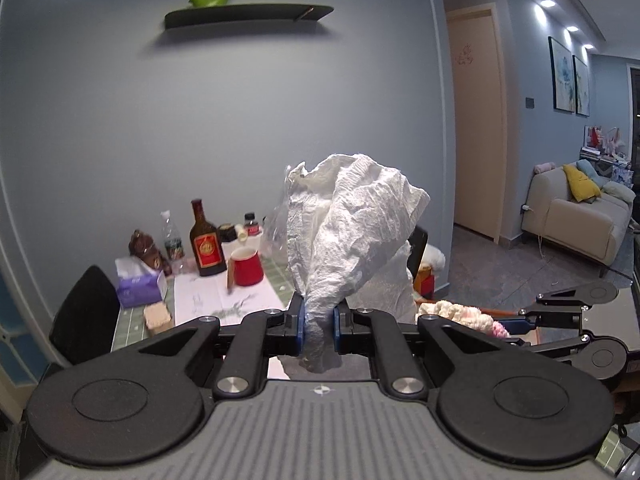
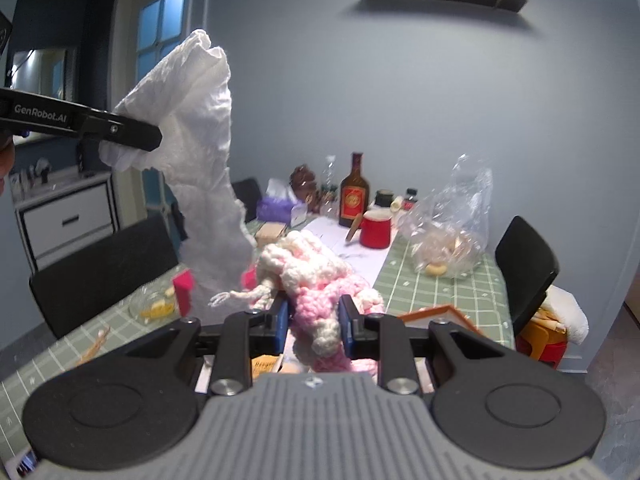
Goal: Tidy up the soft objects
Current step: 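Lift the tissue paper and crocheted pouch and carry them toward the orange box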
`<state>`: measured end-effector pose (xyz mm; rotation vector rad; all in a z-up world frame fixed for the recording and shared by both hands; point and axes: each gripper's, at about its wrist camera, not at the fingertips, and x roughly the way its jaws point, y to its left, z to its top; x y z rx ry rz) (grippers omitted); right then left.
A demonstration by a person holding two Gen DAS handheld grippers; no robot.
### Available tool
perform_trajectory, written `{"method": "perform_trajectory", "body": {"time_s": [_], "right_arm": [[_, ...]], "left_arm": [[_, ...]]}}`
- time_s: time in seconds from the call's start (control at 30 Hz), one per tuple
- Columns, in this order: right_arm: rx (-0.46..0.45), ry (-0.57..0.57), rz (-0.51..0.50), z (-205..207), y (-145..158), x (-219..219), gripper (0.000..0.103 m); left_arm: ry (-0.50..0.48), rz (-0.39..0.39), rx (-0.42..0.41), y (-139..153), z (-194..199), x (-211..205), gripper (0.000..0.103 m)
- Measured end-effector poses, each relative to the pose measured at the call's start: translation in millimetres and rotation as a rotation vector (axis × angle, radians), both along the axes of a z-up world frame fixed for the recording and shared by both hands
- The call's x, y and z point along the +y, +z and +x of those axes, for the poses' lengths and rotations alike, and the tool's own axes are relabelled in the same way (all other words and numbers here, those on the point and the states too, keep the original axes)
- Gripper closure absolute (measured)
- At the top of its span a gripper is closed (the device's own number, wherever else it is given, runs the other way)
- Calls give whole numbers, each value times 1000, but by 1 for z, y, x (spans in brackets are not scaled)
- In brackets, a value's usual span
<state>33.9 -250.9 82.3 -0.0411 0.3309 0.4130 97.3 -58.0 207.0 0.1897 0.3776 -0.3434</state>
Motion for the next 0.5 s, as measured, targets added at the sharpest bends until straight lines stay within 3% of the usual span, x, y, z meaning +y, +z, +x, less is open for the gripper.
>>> {"method": "perform_trajectory", "body": {"time_s": [0.5], "right_arm": [[-114, -154, 152, -11, 64, -75, 79]], "left_arm": [[-134, 2, -87, 47, 27, -74, 89]]}}
